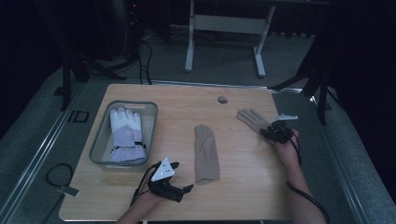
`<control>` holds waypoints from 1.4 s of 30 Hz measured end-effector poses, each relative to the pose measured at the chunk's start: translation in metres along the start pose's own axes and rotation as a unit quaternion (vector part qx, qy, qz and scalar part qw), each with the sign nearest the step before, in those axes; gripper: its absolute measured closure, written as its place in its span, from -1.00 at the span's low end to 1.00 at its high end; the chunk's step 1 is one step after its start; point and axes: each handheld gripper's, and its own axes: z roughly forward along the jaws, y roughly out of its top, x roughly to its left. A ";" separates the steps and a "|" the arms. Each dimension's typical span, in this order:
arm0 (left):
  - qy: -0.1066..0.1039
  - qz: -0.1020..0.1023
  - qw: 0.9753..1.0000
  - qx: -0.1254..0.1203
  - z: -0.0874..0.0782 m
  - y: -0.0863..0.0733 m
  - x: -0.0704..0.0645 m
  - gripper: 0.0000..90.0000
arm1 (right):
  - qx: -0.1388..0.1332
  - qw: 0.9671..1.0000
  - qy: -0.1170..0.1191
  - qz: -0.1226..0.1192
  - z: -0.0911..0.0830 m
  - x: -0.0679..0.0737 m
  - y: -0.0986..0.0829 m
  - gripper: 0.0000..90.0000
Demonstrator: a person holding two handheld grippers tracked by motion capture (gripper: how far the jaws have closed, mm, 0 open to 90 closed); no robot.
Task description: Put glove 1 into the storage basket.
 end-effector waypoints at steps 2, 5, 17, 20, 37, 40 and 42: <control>-0.004 0.000 1.000 -0.002 0.000 0.000 -0.001 -0.95 | -0.006 1.000 0.005 -0.006 0.001 0.000 -0.002 0.40; -0.006 0.004 1.000 -0.005 -0.001 0.000 -0.002 -0.95 | -0.004 1.000 0.005 0.002 0.000 0.002 -0.001 0.67; -0.002 0.004 1.000 -0.008 -0.002 0.002 -0.001 -0.95 | -0.003 0.994 -0.026 0.103 -0.021 0.033 0.004 0.82; -0.002 0.004 1.000 -0.010 -0.003 0.003 -0.002 -0.95 | -0.006 0.989 -0.032 0.147 -0.032 0.042 -0.004 0.82; -0.005 0.010 1.000 -0.009 -0.004 0.004 -0.003 -0.95 | 0.003 0.994 -0.018 0.109 -0.045 0.059 -0.028 0.34; -0.006 0.010 1.000 -0.008 -0.003 0.004 -0.003 -0.95 | -0.010 0.997 -0.004 0.077 -0.053 0.053 -0.025 0.28; -0.008 0.011 1.000 -0.008 -0.003 0.004 -0.004 -0.95 | -0.020 0.999 0.010 0.043 -0.057 0.048 -0.022 0.27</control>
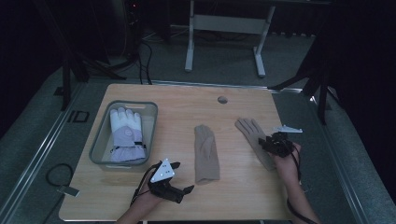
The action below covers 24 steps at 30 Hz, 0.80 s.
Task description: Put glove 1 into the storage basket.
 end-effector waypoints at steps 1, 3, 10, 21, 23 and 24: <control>-0.001 0.000 1.000 -0.001 0.000 0.000 0.000 -0.95 | -0.003 1.000 0.004 -0.014 -0.001 -0.003 0.002 0.27; -0.003 0.000 1.000 -0.001 0.000 0.000 0.000 -0.95 | -0.003 1.000 0.016 -0.019 -0.002 -0.008 0.003 0.27; -0.009 0.003 1.000 -0.004 0.000 0.000 0.000 -0.95 | -0.012 0.996 0.063 -0.062 0.004 -0.030 0.008 0.21; -0.013 0.003 1.000 -0.005 0.001 -0.002 0.000 -0.95 | 0.014 0.991 0.082 -0.103 0.032 -0.030 -0.004 0.22; -0.014 0.003 1.000 -0.005 0.001 -0.002 0.000 -0.95 | 0.005 0.992 0.080 -0.094 0.032 -0.030 -0.008 0.37; -0.014 0.004 1.000 -0.005 0.001 -0.002 -0.001 -0.95 | 0.002 0.993 0.076 -0.085 0.032 -0.031 -0.009 0.55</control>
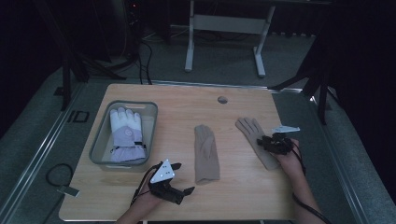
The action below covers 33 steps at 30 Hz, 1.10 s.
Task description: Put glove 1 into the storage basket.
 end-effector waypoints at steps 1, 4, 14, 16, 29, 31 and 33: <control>0.000 0.000 1.000 0.001 0.000 0.000 0.000 -0.95 | -0.002 1.000 -0.009 0.008 -0.001 0.001 -0.001 0.74; -0.001 0.002 1.000 0.000 0.000 0.001 -0.001 -0.95 | -0.006 0.999 -0.029 0.032 -0.001 0.006 -0.002 0.81; -0.001 0.002 1.000 -0.003 -0.001 0.002 -0.001 -0.95 | -0.030 0.986 -0.108 0.127 -0.018 0.052 0.003 0.85; -0.002 0.002 1.000 -0.004 -0.001 0.003 -0.002 -0.95 | -0.032 0.983 -0.112 0.141 -0.022 0.057 0.004 0.84; -0.002 0.005 1.000 -0.009 -0.003 0.004 -0.002 -0.95 | -0.017 0.973 -0.130 0.188 -0.031 0.081 -0.014 0.80; -0.001 0.003 1.000 -0.009 -0.003 0.004 -0.001 -0.95 | -0.012 0.974 -0.129 0.187 -0.026 0.081 -0.019 0.78; -0.001 0.003 1.000 -0.010 -0.003 0.004 -0.001 -0.95 | -0.010 0.975 -0.127 0.184 -0.024 0.080 -0.022 0.76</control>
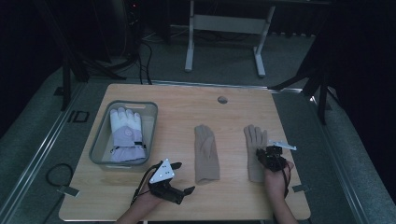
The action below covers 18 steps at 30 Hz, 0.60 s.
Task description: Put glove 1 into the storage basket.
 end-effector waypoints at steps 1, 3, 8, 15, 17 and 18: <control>0.000 -0.001 1.000 0.000 0.000 0.000 0.000 -0.95 | 0.000 1.000 0.001 0.000 0.000 0.000 0.000 0.76; 0.000 0.000 1.000 0.001 0.000 0.000 0.000 -0.95 | 0.000 1.000 0.002 -0.007 0.000 0.000 -0.001 0.73; 0.000 0.002 1.000 0.003 0.001 -0.001 0.001 -0.95 | -0.015 0.999 0.032 -0.025 -0.003 -0.006 0.001 0.49; 0.002 0.000 1.000 0.007 0.001 -0.003 0.003 -0.94 | -0.022 0.990 0.096 -0.103 -0.012 -0.022 0.007 0.29; -0.002 -0.001 1.000 0.005 0.001 -0.003 0.003 -0.94 | -0.028 0.983 0.118 -0.135 -0.013 -0.025 0.005 0.28; -0.002 -0.001 1.000 0.005 0.001 -0.003 0.003 -0.94 | -0.028 0.983 0.118 -0.135 -0.013 -0.025 0.005 0.28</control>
